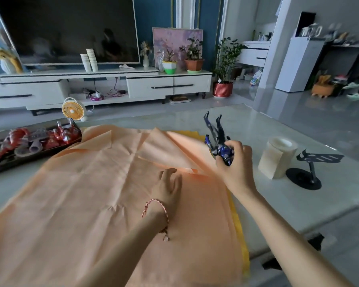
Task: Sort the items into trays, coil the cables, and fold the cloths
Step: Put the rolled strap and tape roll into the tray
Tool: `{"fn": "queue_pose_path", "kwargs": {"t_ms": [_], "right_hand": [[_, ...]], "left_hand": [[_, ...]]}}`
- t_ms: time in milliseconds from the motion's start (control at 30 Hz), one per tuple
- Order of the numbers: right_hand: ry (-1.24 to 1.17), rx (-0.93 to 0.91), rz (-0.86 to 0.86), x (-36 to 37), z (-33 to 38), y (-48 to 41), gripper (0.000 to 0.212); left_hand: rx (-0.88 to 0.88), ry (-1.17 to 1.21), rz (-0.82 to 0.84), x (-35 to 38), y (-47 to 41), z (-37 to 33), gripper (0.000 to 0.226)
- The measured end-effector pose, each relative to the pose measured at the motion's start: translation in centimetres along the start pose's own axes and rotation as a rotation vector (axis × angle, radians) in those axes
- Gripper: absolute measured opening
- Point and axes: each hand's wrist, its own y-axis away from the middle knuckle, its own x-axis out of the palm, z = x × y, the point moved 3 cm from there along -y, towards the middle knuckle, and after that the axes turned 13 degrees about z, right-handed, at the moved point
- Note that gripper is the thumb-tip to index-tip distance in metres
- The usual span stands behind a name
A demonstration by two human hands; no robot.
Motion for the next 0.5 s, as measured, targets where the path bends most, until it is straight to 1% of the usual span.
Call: {"fn": "queue_pose_path", "kwargs": {"t_ms": [67, 100, 167, 233, 267, 300, 367, 400, 433, 500], "right_hand": [[-0.048, -0.101, 0.156, 1.4, 3.1, 2.3, 0.036], [-0.073, -0.142, 0.247, 2.1, 4.5, 3.5, 0.036], [-0.106, -0.238, 0.410, 3.4, 7.6, 5.9, 0.037], [-0.164, -0.311, 0.521, 4.8, 10.4, 8.2, 0.038], [-0.201, -0.327, 0.571, 5.6, 11.6, 9.2, 0.038], [-0.232, -0.330, 0.621, 6.5, 12.8, 10.3, 0.039], [-0.280, -0.317, 0.715, 9.1, 15.7, 12.0, 0.043], [-0.305, -0.291, 0.756, 10.3, 16.8, 12.6, 0.047], [-0.342, -0.251, 0.804, 11.7, 18.1, 13.0, 0.050], [-0.437, -0.120, 0.930, 14.5, 20.7, 13.1, 0.051]], "left_hand": [[-0.069, 0.295, -0.093, -2.0, 0.9, -0.1, 0.025], [-0.122, 0.511, -0.101, -3.2, 1.4, -0.1, 0.021], [-0.240, 0.935, -0.061, -6.0, 2.6, 0.6, 0.021], [-0.311, 1.189, 0.040, -9.4, 4.3, 1.6, 0.034], [-0.340, 1.275, 0.063, -11.0, 5.2, 2.2, 0.039], [-0.369, 1.325, 0.050, -12.5, 6.1, 2.8, 0.039], [-0.383, 1.350, -0.040, -16.2, 8.1, 4.3, 0.026], [-0.385, 1.345, -0.074, -17.6, 8.8, 4.9, 0.024], [-0.383, 1.327, -0.102, -19.4, 9.8, 5.4, 0.027], [-0.368, 1.299, -0.175, -22.8, 11.5, 6.6, 0.041]]}}
